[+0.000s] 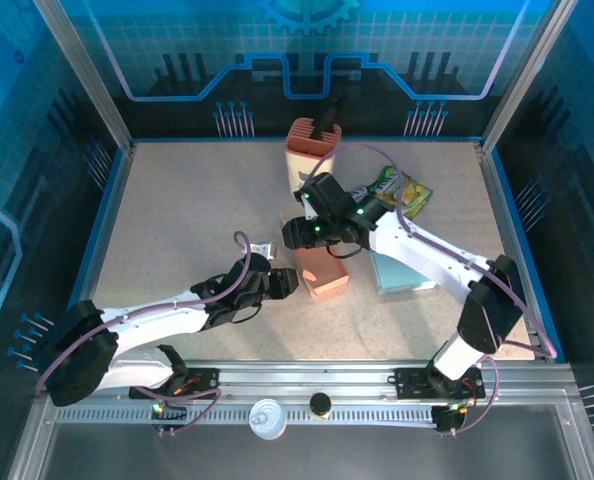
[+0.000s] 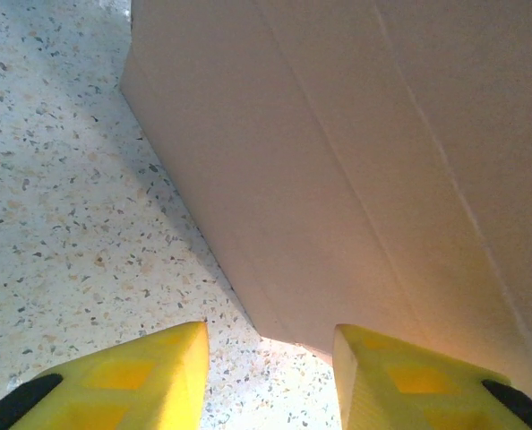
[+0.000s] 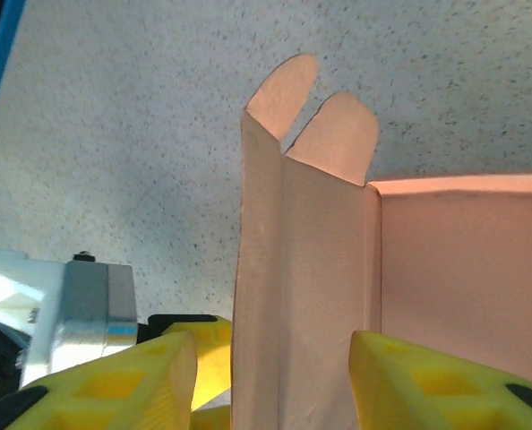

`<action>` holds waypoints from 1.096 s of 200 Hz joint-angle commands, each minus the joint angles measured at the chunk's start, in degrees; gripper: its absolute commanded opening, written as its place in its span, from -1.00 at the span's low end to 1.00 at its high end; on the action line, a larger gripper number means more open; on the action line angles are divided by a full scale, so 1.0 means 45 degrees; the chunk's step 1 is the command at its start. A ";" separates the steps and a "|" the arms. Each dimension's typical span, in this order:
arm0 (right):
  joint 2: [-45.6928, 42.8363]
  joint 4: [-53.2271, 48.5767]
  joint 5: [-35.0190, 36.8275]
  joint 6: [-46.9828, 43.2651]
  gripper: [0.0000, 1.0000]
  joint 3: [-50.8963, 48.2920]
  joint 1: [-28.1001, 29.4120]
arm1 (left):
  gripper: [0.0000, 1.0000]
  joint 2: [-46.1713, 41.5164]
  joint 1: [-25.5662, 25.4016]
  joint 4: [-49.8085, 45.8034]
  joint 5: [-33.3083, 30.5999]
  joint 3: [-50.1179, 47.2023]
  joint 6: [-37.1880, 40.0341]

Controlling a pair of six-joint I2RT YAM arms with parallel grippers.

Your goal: Fold the paper box

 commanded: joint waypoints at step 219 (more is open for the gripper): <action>-0.0101 -0.3560 0.7842 1.6223 -1.00 0.0780 0.1016 | -0.06 -0.4922 -0.0084 -0.5389 -0.0818 0.0493 0.1487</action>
